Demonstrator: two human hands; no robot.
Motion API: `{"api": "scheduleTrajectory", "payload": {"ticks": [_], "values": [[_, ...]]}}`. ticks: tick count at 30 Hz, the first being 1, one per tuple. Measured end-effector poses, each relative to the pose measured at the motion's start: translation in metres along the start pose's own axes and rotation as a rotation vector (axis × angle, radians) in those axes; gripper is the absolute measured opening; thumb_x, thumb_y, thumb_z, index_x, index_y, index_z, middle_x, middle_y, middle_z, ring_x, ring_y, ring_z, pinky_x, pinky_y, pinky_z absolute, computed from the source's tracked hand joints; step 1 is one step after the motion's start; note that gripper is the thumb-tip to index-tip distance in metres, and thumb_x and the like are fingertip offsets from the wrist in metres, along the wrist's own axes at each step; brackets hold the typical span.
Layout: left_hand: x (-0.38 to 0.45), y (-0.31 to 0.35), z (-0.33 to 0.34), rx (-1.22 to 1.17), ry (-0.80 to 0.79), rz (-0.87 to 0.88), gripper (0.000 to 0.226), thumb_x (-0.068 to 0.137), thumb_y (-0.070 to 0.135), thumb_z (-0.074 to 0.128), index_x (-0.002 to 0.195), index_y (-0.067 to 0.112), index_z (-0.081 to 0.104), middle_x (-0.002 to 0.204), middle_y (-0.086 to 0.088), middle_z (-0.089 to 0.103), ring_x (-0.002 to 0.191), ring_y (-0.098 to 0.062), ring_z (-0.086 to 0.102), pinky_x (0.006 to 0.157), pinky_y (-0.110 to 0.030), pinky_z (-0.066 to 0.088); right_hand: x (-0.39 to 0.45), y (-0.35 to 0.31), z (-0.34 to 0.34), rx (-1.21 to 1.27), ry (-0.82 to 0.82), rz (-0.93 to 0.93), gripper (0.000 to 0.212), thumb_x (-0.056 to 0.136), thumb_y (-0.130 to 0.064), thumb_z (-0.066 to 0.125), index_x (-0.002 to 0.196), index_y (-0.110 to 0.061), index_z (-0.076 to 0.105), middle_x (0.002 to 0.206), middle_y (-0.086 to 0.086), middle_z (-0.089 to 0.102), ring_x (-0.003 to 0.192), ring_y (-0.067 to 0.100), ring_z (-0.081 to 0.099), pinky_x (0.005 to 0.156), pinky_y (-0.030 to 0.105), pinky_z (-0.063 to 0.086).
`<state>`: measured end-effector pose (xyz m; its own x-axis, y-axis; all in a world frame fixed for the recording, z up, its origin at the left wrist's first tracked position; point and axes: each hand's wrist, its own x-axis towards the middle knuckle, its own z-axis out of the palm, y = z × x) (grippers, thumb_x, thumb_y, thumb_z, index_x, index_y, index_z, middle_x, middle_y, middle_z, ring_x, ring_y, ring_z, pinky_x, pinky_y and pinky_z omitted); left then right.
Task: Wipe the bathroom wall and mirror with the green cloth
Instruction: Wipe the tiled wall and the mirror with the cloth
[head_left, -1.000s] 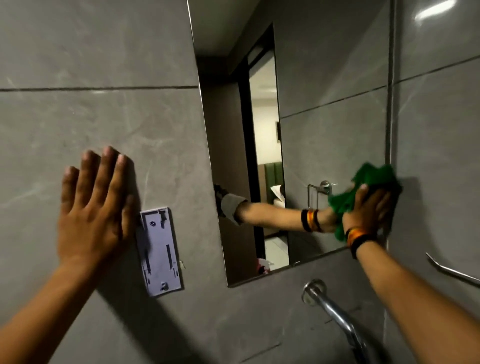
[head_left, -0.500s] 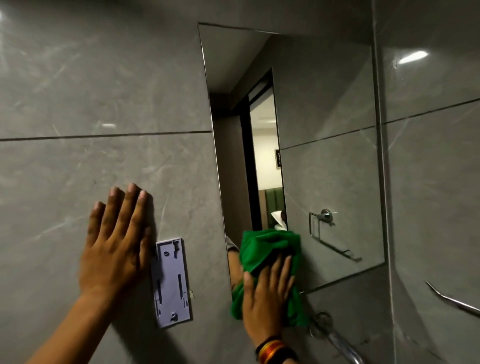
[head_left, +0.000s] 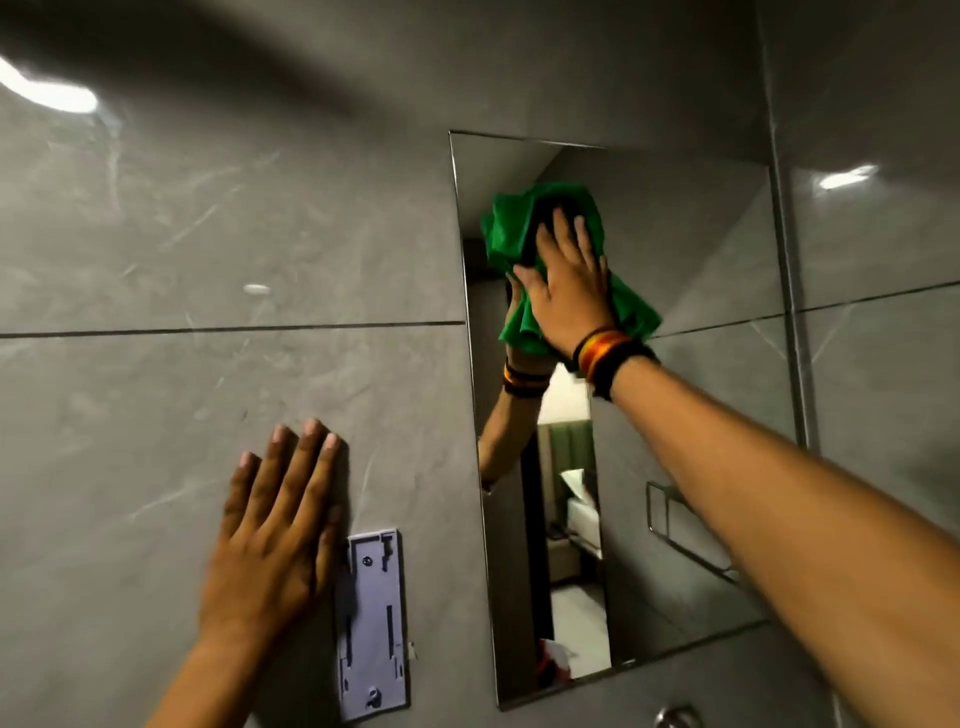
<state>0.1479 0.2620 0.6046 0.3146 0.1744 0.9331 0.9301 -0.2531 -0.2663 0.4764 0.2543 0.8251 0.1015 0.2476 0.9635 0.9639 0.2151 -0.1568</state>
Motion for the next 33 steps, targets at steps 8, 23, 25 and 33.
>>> {"api": "scheduleTrajectory", "payload": {"ticks": [8, 23, 25, 33], "values": [[0.005, 0.000, -0.021, -0.032, -0.197, 0.004, 0.068, 0.096, 0.036, 0.034, 0.159, 0.011, 0.027, 0.169, -0.011, 0.020, 0.157, -0.033, 0.017, 0.125, -0.055, 0.019, -0.056, -0.074, 0.000, 0.174, -0.102, -0.051, 0.072, 0.083, 0.007, 0.046, 0.151, -0.014, 0.032, 0.163, 0.010, 0.019, 0.151, 0.035, 0.007, 0.123, 0.051, 0.013], [-0.063, 0.005, -0.155, -0.088, -0.850, -0.137, 0.063, 0.105, 0.028, 0.021, 0.163, 0.015, 0.000, 0.172, -0.005, -0.004, 0.160, -0.021, 0.000, 0.130, -0.036, 0.002, -0.269, -0.188, -0.041, 0.275, -0.666, 0.072, 0.082, 0.083, 0.010, 0.053, 0.154, -0.009, 0.019, 0.166, 0.004, 0.010, 0.152, 0.026, 0.006, 0.124, 0.033, 0.014], [-0.080, 0.007, -0.167, -0.098, -0.950, -0.173, 0.063, 0.104, 0.024, 0.025, 0.163, 0.013, 0.006, 0.172, -0.007, 0.001, 0.160, -0.021, 0.005, 0.130, -0.037, 0.007, -0.283, -0.203, -0.045, 0.257, -0.745, 0.136, 0.073, 0.084, 0.005, 0.055, 0.151, -0.005, 0.028, 0.162, 0.011, 0.023, 0.149, 0.030, 0.018, 0.123, 0.033, 0.018], [-0.095, -0.002, -0.185, -0.083, -1.080, -0.198, 0.064, 0.103, 0.021, 0.027, 0.162, 0.011, 0.006, 0.172, -0.007, 0.001, 0.160, -0.023, 0.005, 0.130, -0.040, 0.009, -0.306, -0.226, -0.048, 0.201, -0.813, 0.290, 0.040, 0.086, 0.000, 0.056, 0.127, 0.001, 0.056, 0.134, 0.020, 0.055, 0.127, 0.036, 0.049, 0.108, 0.041, 0.042]]}}
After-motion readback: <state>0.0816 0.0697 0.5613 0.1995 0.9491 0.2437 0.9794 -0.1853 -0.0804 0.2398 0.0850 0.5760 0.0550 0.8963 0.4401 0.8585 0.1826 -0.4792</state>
